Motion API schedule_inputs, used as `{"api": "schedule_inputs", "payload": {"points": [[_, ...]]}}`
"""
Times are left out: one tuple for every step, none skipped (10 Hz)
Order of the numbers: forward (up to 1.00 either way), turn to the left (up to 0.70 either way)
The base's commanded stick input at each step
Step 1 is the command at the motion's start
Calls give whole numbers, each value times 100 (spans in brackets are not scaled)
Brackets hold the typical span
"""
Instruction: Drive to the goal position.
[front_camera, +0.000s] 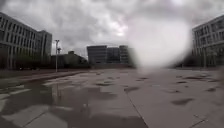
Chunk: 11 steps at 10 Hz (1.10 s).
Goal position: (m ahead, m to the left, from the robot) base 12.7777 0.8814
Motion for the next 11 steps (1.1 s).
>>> {"api": "schedule_inputs", "payload": {"points": [[70, 0], [70, 0], [70, 0], [70, 0], [70, 0], [70, 0], [70, 0], [70, 0], [70, 0], [70, 0], [70, 0]]}}
